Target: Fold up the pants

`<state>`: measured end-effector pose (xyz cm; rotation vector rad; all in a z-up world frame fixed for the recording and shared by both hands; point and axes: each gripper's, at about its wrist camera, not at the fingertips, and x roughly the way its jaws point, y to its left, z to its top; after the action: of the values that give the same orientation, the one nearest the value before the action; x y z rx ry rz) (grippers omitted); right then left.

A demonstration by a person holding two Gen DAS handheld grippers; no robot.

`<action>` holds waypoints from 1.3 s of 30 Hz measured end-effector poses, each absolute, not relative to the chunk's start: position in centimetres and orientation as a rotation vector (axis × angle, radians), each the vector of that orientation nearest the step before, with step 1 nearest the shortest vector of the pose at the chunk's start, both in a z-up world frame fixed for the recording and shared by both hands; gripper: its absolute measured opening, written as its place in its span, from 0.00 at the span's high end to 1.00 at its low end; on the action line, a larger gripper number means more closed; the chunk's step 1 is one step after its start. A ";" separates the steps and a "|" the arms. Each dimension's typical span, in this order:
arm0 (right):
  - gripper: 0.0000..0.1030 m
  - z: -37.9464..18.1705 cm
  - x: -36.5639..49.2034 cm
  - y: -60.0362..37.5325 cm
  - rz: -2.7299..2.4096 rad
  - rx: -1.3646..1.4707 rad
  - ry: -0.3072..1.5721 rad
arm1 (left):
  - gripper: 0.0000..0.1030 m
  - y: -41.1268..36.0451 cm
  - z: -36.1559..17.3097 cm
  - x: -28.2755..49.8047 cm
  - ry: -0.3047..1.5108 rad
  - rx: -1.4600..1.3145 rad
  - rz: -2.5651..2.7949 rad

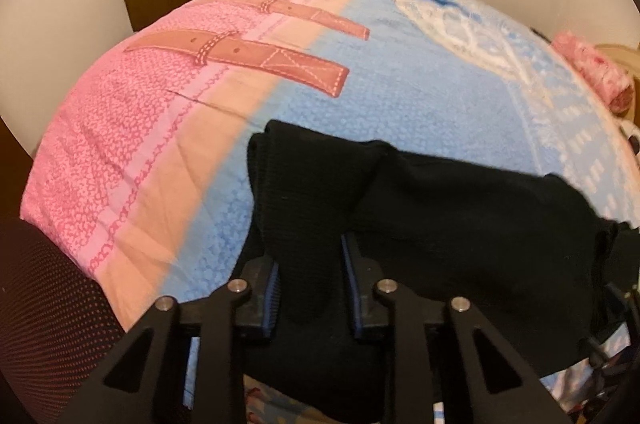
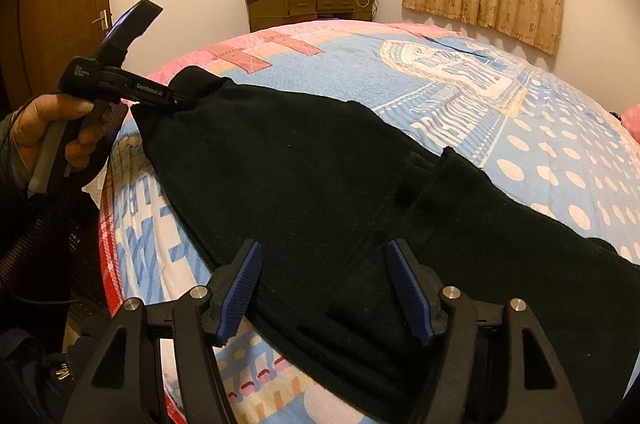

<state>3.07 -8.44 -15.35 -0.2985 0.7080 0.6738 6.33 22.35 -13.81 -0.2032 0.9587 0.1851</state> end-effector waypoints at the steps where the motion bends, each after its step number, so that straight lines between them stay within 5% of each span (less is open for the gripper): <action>1: 0.33 -15.3 3.0 -8.3 0.673 -0.305 0.705 | 0.75 22.5 -13.4 6.0 0.947 -0.220 0.174; 16: 0.32 -13.2 2.9 -12.4 0.688 -0.070 0.670 | 0.77 17.7 -5.0 2.2 0.817 -0.230 0.056; 26: 0.32 -11.3 1.0 -23.9 0.484 0.137 0.557 | 0.77 4.5 1.0 3.1 0.821 -0.184 -0.167; 39: 0.32 -13.3 -1.6 -35.1 0.232 0.335 0.534 | 0.72 -17.2 -4.6 8.1 0.922 0.065 -0.379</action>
<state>-1.59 -35.06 -13.32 0.3352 0.5337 0.2324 8.10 -17.24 -4.61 0.0654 0.9220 -0.3787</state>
